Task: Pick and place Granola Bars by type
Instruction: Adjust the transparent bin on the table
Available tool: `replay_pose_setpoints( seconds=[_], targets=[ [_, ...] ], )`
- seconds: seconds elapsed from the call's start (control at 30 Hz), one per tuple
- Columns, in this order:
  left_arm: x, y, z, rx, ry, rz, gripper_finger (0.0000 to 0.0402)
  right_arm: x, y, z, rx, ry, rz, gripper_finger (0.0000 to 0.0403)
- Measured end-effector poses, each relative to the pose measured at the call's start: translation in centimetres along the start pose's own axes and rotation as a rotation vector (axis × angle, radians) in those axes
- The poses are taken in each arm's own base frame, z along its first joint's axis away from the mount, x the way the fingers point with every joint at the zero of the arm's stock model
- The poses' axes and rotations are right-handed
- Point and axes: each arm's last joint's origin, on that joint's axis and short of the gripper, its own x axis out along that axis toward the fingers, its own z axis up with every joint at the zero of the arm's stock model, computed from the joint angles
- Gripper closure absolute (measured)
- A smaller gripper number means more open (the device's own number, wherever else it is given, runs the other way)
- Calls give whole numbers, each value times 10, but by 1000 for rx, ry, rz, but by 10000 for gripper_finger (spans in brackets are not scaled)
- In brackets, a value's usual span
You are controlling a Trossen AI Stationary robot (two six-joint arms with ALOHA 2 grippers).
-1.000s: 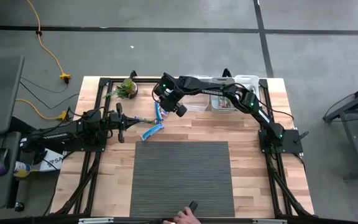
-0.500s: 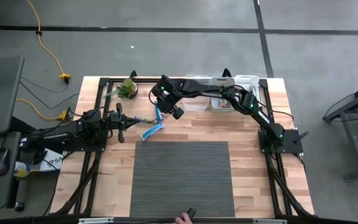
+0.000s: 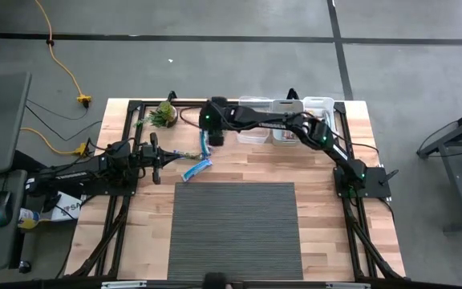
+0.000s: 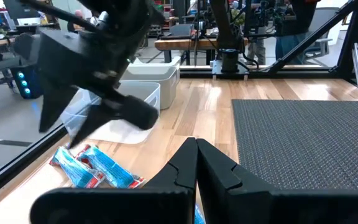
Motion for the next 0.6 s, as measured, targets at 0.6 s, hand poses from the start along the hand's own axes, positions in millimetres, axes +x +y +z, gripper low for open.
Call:
replay_pose_setpoints(
  seconds=[0.6],
  targets=[
    [0,0,0,0,0,0,400,-19,21,14,1625,-23,26,220]
  ],
)
